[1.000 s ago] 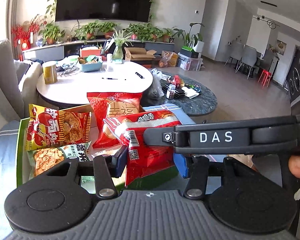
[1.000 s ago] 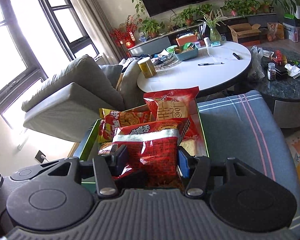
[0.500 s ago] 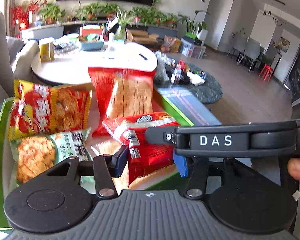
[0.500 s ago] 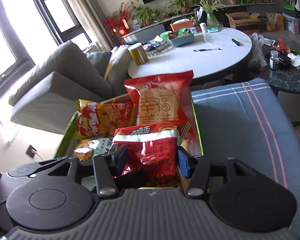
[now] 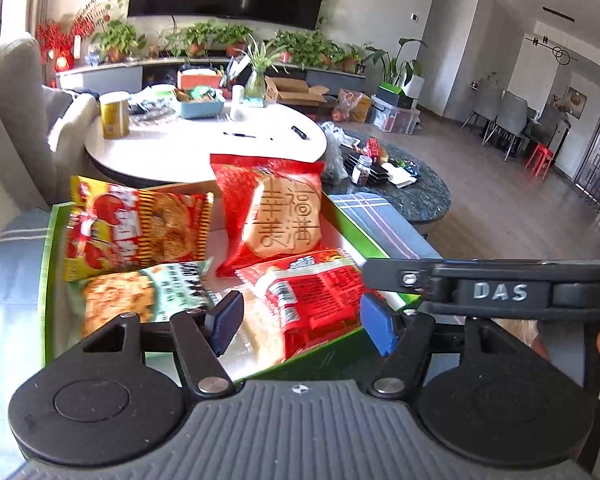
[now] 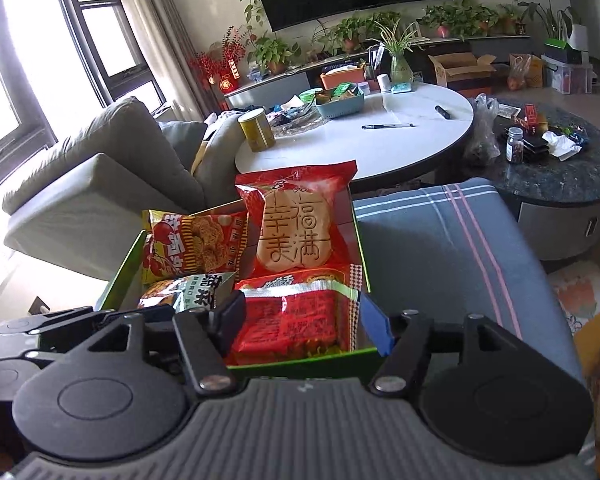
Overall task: Organize snacks
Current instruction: 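Lower the red snack bag into the box and open the right gripper, then grasp the orange bread bag with the right gripper while the left gripper grasps the beige snack bag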
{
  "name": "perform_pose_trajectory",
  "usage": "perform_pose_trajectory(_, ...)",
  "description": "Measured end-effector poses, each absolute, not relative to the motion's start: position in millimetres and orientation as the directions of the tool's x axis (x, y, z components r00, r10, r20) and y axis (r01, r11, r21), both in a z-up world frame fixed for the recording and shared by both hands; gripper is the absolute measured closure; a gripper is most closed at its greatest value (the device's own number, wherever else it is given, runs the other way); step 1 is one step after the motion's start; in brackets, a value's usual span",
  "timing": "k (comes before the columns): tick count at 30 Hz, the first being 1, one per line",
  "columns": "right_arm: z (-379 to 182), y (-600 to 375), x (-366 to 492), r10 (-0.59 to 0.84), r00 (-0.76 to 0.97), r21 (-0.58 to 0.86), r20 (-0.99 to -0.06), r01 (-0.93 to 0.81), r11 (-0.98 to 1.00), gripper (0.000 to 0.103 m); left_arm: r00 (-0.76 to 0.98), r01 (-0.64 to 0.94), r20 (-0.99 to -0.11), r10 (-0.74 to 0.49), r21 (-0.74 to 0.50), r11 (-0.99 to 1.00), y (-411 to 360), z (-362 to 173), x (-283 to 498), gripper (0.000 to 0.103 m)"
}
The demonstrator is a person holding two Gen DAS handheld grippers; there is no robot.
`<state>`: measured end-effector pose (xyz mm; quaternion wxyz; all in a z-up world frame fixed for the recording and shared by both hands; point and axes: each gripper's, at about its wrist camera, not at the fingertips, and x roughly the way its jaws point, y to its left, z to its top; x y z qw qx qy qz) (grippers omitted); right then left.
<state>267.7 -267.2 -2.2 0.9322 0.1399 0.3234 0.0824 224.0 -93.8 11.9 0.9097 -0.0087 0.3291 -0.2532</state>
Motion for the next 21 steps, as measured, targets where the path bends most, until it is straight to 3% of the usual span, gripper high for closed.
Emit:
perform_pose_trajectory(16, 0, -234, 191, 0.305, 0.767, 0.274, -0.565, -0.175, 0.946, 0.014, 0.737, 0.327, -0.556, -0.385, -0.204, 0.923, -11, 13, 151, 0.037)
perform_pose_trajectory(21, -7, -214, 169, 0.333, 0.753, 0.267, -0.568, -0.214, 0.94, 0.014, 0.758, 0.309, -0.56, -0.334, -0.142, 0.94, -5, 8, 134, 0.037)
